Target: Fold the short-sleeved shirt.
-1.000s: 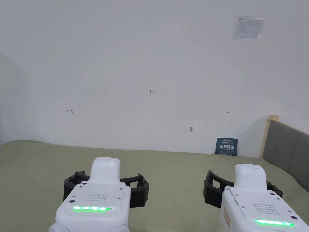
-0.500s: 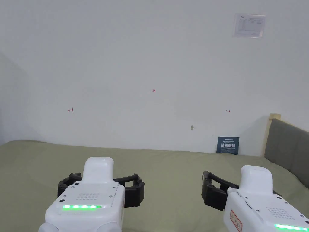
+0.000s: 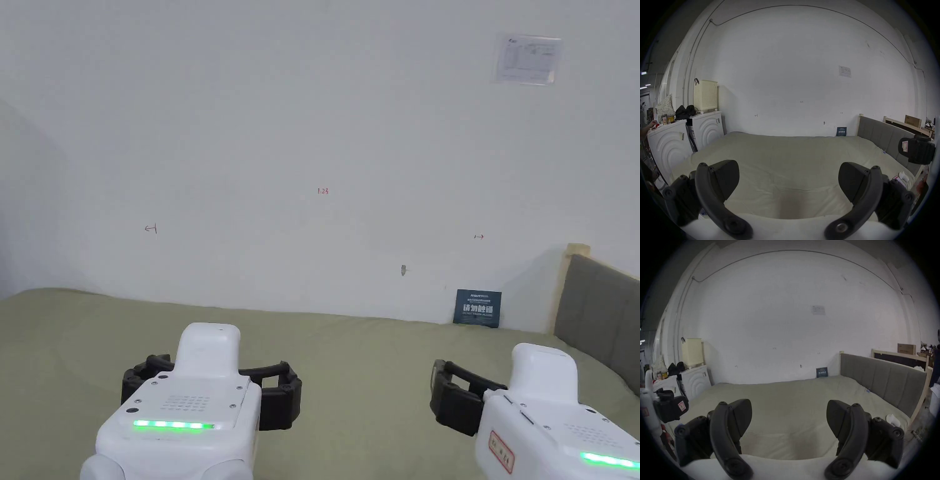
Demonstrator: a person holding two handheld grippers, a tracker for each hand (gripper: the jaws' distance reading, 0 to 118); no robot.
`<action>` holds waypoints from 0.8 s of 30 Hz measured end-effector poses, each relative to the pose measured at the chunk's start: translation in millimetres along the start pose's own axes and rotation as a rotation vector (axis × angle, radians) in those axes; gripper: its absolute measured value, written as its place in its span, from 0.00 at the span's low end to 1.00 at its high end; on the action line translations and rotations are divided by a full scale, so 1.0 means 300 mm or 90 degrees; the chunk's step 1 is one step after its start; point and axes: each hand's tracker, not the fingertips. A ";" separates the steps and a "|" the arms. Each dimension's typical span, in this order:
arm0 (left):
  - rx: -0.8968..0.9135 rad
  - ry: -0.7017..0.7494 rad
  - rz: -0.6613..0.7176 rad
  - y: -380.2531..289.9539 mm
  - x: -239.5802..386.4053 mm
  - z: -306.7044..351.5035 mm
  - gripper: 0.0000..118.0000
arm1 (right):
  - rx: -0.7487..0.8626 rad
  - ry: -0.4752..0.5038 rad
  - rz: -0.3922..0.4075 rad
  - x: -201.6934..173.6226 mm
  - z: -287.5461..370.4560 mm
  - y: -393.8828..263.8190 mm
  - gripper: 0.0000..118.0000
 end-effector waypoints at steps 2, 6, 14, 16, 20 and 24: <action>0.001 0.006 0.002 0.004 -0.005 -0.007 1.00 | -0.018 -0.008 -0.002 0.012 -0.012 0.011 0.82; -0.005 0.005 0.016 0.005 -0.010 -0.017 1.00 | -0.018 -0.015 0.006 0.015 -0.025 0.010 0.82; -0.016 0.000 0.001 0.001 -0.002 -0.035 1.00 | -0.028 0.000 0.013 0.006 -0.035 0.023 0.82; -0.019 0.002 0.000 0.001 -0.003 -0.039 1.00 | -0.020 -0.001 0.018 0.005 -0.034 0.030 0.82; -0.023 0.005 0.005 0.005 -0.009 -0.043 1.00 | -0.013 -0.007 0.022 0.005 -0.034 0.043 0.82; -0.020 0.007 0.004 0.012 -0.009 -0.042 1.00 | -0.004 -0.056 0.082 -0.010 -0.042 0.034 0.82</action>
